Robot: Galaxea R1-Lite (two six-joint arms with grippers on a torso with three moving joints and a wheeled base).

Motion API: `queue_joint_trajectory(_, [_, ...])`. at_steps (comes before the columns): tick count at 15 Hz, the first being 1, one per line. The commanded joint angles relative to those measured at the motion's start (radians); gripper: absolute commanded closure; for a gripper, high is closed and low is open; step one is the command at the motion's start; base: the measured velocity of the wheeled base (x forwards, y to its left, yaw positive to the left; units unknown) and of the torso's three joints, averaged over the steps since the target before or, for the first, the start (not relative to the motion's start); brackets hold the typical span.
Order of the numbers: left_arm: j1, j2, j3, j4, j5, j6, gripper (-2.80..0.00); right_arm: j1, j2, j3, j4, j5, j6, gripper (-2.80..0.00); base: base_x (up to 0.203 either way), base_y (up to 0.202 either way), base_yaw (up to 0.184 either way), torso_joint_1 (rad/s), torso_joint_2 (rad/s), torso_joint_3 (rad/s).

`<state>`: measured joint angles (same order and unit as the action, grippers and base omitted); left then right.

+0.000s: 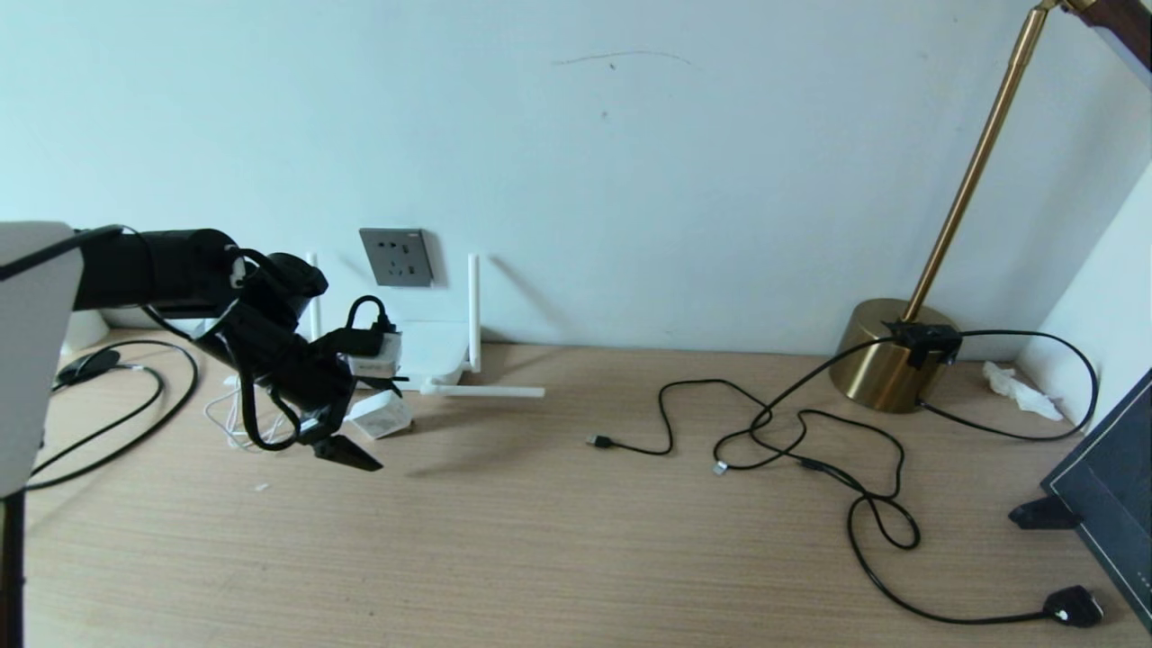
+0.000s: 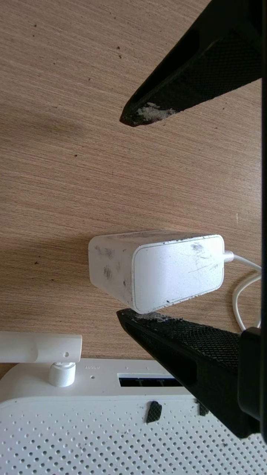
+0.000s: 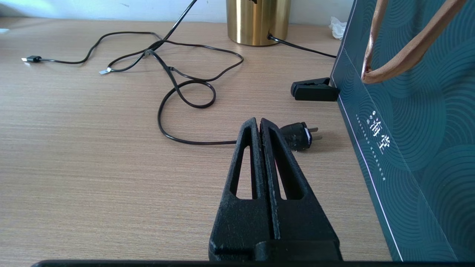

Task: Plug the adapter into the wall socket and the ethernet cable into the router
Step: Pick up plug

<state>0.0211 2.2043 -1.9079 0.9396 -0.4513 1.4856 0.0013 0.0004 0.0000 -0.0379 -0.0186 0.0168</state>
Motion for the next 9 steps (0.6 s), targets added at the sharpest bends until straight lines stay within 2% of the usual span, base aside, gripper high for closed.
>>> queue_joint_trajectory(1, [0.000, 0.002, 0.000, 0.007, -0.003, 0.008, -2.80, 0.000, 0.000, 0.011, 0.000, 0.000, 0.000, 0.00, 0.000, 0.000, 0.000, 0.000, 0.00, 0.000])
queue_joint_trajectory(2, [0.000, 0.002, 0.000, 0.007, -0.003, 0.007, 0.00, 0.000, 0.000, 0.011, -0.001, 0.000, 0.000, 0.00, 0.000, 0.000, 0.000, 0.000, 0.00, 0.000])
queue_joint_trajectory(9, [0.000, 0.000, 0.001, 0.013, -0.003, 0.008, 0.00, 0.000, 0.000, 0.011, 0.000, 0.000, 0.000, 0.00, 0.000, 0.000, 0.000, 0.000, 0.00, 0.000])
